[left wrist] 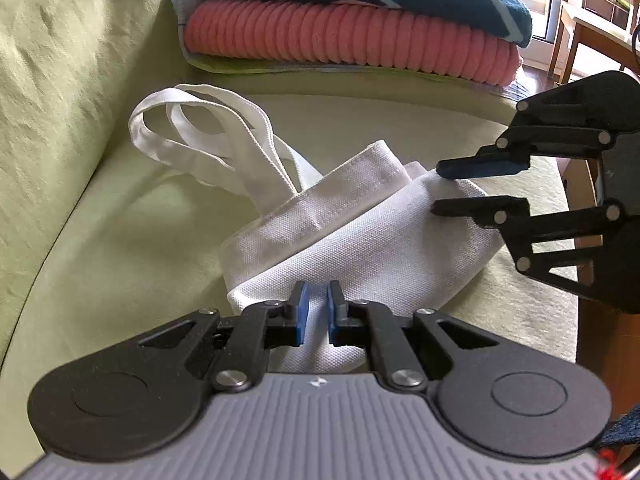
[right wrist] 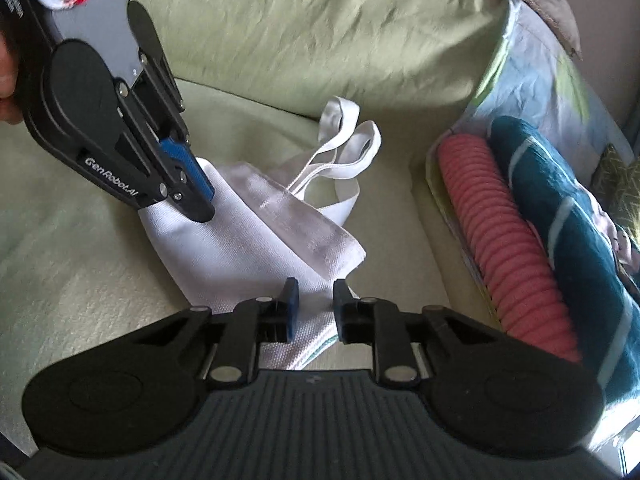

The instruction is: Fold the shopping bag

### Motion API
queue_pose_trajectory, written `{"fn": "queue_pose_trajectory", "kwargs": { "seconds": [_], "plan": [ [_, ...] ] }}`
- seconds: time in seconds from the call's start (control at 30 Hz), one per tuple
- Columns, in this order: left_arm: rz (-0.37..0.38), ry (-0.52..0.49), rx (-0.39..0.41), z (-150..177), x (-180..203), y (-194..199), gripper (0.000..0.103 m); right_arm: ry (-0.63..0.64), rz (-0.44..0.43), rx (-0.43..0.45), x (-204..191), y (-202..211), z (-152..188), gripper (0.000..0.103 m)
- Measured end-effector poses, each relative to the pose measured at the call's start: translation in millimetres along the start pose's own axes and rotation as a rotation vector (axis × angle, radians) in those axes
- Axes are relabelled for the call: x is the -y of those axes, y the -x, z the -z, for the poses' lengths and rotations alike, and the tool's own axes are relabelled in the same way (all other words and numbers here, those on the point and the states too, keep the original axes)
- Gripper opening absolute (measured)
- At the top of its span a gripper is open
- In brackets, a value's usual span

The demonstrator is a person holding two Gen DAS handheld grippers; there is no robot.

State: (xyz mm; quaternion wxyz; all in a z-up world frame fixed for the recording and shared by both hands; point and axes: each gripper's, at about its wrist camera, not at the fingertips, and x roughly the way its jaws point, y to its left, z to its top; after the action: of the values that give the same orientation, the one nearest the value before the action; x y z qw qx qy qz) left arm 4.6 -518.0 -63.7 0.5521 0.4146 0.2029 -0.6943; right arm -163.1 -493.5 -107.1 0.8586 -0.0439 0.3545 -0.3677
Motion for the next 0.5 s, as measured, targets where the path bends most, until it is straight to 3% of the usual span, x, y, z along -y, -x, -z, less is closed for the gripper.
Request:
{"fn": "queue_pose_trajectory", "kwargs": {
  "seconds": [0.5],
  "plan": [
    [-0.019, -0.001, 0.004, 0.5, 2.7, 0.5, 0.009, -0.026, -0.029, 0.025, 3.5, 9.2, 11.5, 0.018]
  ]
}}
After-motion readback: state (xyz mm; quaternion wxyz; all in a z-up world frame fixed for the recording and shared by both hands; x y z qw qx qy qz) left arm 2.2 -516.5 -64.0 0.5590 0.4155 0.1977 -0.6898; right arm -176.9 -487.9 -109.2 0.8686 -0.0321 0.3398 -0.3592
